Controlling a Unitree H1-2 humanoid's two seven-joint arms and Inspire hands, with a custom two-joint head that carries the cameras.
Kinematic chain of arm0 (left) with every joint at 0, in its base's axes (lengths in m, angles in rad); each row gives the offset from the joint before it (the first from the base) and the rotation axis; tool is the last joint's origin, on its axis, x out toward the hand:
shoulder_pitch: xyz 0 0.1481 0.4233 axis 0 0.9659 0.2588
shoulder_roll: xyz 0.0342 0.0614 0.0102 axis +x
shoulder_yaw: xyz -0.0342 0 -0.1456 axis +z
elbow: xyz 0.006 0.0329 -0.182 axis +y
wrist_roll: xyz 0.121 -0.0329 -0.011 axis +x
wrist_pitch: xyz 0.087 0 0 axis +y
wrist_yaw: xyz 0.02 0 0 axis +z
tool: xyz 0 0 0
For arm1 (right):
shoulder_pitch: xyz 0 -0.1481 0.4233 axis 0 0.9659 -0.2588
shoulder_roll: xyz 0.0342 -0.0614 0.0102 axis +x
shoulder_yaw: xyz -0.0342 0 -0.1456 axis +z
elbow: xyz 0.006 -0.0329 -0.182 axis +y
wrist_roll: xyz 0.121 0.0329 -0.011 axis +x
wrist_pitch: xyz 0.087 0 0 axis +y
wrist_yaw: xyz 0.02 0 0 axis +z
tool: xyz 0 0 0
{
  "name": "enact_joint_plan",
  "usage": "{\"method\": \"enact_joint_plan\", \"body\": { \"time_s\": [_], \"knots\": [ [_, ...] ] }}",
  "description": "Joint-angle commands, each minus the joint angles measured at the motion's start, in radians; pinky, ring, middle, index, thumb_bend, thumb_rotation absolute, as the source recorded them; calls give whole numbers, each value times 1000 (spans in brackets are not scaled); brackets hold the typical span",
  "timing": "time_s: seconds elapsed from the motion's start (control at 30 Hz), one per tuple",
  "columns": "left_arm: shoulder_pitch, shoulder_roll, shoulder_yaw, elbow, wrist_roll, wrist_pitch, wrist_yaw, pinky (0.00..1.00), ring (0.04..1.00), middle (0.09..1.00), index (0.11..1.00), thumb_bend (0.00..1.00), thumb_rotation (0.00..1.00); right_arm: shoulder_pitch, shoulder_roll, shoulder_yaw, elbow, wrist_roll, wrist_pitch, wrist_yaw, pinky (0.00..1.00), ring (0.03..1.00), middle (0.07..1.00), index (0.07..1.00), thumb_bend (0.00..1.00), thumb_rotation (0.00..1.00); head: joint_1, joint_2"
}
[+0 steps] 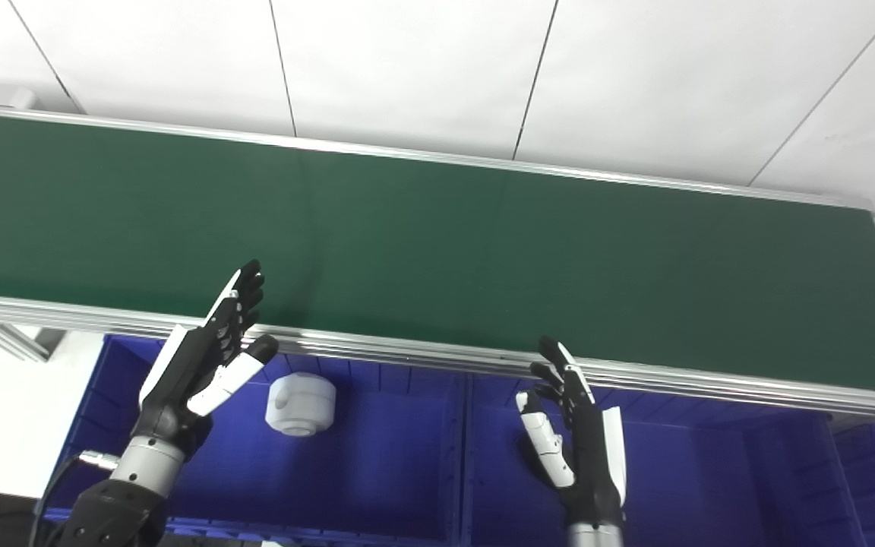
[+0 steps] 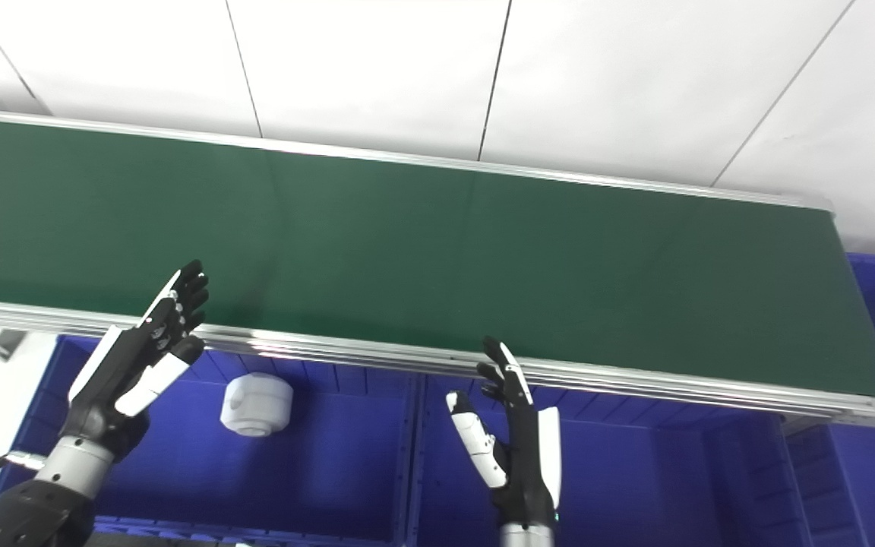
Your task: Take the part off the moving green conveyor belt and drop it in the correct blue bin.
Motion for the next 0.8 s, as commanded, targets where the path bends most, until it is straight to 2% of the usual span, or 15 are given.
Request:
{"method": "enact_joint_plan", "body": {
  "time_s": [0.0,0.17,0.27,0.4,0.43,0.47,0.5,0.53,0.57,0.6,0.63,0.67,0.7,0.77],
  "knots": [
    [-13,13,5,-12,-26,-22,0,1000,1000,1000,1000,706,705,-20,103,77,12,-10,-16,-15,803,830,889,883,778,919,-1,0],
    [-4,7,1,-13,-47,-36,4,1000,1000,1000,1000,742,717,-20,89,76,11,1,-24,-11,814,844,898,898,776,926,34,2],
    [11,-3,-5,-30,-44,-41,14,1000,1000,1000,1000,734,737,-9,84,73,-3,-8,-12,-12,797,832,890,890,788,932,59,2],
    [40,-28,-10,-46,-81,-80,14,1000,1000,1000,1000,712,748,10,68,67,-24,5,-13,-2,780,822,883,886,786,927,115,1],
    [49,-38,-12,-54,-86,-87,17,1000,1000,1000,1000,722,752,16,62,65,-33,19,-12,6,783,828,887,889,785,922,153,0],
    [55,-45,-15,-60,-88,-92,20,1000,1000,1000,1000,731,758,21,57,63,-40,30,-10,13,787,833,890,892,785,918,160,0],
    [64,-55,-20,-69,-82,-100,26,1000,1000,1000,1000,732,759,28,49,59,-49,59,-11,26,788,834,891,892,785,918,207,0],
    [70,-64,-24,-75,-76,-107,30,1000,1000,1000,1000,738,766,33,43,56,-56,81,-11,36,775,848,901,900,775,902,215,-1],
    [78,-79,-32,-87,-63,-107,42,1000,1000,1000,1000,740,768,40,31,51,-63,102,-17,46,771,852,904,902,772,897,266,-2],
    [84,-88,-37,-94,-54,-107,51,1000,1000,1000,1000,745,765,44,24,48,-68,115,-21,53,782,858,909,908,758,901,266,-2],
    [91,-106,-46,-99,-42,-114,65,1000,1000,1000,1000,748,764,50,10,41,-73,121,-31,56,787,861,911,911,751,903,325,-6],
    [96,-117,-53,-102,-34,-120,75,1000,1000,1000,1000,737,758,54,2,35,-76,125,-37,57,814,864,915,914,735,914,325,-6],
    [102,-133,-60,-101,-27,-138,84,1000,1000,1000,1000,712,763,59,-10,28,-81,129,-45,59,831,866,921,917,728,929,368,-8],
    [113,-158,-74,-94,-11,-178,99,1000,1000,1000,1000,691,762,66,-27,15,-89,149,-56,63,835,866,923,919,733,939,408,-11]
  ]
}}
